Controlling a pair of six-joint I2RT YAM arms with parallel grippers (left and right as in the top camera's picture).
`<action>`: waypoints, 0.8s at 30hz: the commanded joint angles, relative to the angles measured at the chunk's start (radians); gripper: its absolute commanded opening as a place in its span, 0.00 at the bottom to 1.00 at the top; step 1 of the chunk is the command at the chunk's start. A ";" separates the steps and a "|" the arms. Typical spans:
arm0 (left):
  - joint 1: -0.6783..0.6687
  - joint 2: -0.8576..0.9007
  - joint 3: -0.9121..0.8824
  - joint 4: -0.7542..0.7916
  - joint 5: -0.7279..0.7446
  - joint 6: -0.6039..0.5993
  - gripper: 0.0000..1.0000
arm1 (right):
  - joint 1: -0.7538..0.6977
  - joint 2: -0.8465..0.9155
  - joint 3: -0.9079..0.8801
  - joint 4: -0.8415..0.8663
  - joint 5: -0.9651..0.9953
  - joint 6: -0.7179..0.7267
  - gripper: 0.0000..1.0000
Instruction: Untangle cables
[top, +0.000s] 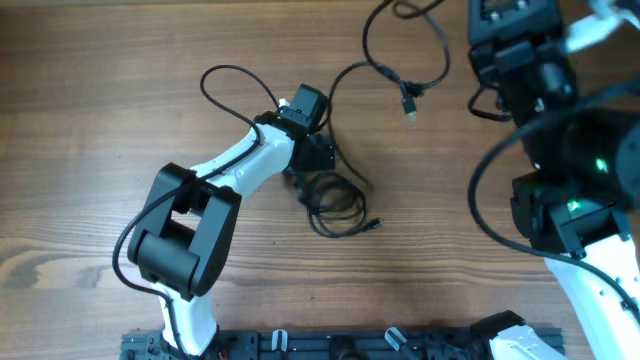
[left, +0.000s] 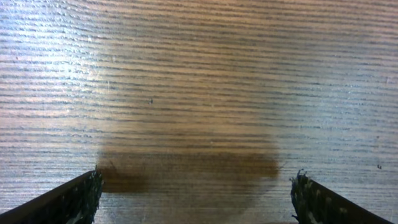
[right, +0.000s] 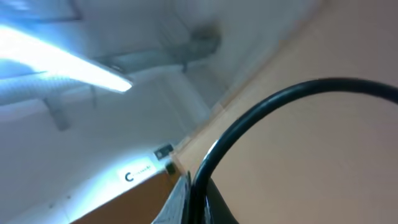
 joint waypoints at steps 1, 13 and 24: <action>-0.001 0.019 -0.001 0.000 0.024 -0.018 1.00 | 0.000 -0.011 0.015 -0.008 0.002 -0.097 0.04; 0.000 0.018 -0.001 -0.016 0.028 -0.017 1.00 | 0.000 0.060 0.015 -0.211 -0.044 -0.040 0.04; 0.122 -0.389 -0.001 -0.086 0.275 -0.016 1.00 | 0.000 0.120 0.014 -0.674 0.205 0.105 0.04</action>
